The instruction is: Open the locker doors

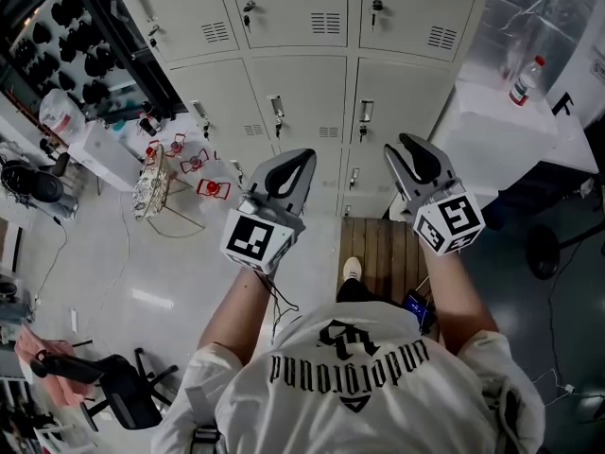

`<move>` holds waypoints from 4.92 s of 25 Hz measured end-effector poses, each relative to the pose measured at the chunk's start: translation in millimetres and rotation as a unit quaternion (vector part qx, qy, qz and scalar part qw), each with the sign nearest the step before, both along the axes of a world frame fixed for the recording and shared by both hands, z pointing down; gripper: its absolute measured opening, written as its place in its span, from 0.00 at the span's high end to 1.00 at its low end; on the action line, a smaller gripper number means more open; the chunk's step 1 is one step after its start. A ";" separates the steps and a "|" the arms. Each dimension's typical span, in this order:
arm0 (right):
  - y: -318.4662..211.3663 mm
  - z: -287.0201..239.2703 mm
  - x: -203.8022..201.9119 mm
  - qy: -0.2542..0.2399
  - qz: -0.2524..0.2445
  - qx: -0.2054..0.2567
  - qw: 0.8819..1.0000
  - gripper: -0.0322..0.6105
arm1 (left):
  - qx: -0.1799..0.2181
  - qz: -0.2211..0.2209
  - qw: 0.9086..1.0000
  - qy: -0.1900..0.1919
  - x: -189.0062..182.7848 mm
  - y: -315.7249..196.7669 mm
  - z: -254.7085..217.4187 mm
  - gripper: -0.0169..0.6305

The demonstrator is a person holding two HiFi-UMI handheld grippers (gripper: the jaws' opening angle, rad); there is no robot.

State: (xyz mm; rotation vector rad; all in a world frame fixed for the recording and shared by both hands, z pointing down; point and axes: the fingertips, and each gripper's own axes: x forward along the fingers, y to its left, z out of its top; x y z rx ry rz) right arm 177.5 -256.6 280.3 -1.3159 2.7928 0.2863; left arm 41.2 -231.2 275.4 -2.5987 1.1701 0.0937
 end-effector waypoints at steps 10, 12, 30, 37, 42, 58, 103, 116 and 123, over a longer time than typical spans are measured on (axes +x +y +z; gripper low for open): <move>-91.6 -54.1 8.4 -0.002 0.000 0.028 1.000 0.75 | 0.032 0.015 0.999 -0.022 16.5 -70.7 -37.2 0.96; -110.0 -65.3 8.0 -0.006 -0.002 0.032 0.999 0.76 | 0.033 0.015 0.999 -0.021 17.8 -84.0 -44.6 0.96; -256.0 -101.7 1.6 0.032 0.032 0.061 0.997 0.77 | 0.046 0.030 0.998 -0.026 35.4 -213.1 -66.1 0.96; -288.6 -109.3 2.3 0.028 0.039 0.062 0.997 0.76 | 0.035 0.039 0.998 -0.027 43.0 -239.5 -58.4 0.96; -299.2 -111.5 1.4 0.025 0.042 0.059 0.997 0.75 | 0.032 0.042 0.998 -0.026 44.3 -247.3 -55.9 0.96; -305.3 -108.1 -4.0 0.048 0.067 0.065 0.994 0.76 | 0.032 0.041 0.998 -0.025 43.9 -242.2 -57.0 0.96; -84.8 -110.7 236.1 0.042 0.059 0.087 0.994 0.75 | 0.034 0.122 0.991 -0.044 137.0 -104.2 -56.6 0.96; -65.6 -112.1 258.3 0.044 0.133 0.091 0.986 0.74 | 0.031 0.122 0.991 -0.042 124.1 -92.3 -50.8 0.96; -20.6 -106.6 218.2 0.038 0.140 0.083 0.986 0.74 | 0.027 0.104 0.994 -0.036 90.2 -65.2 -47.3 0.96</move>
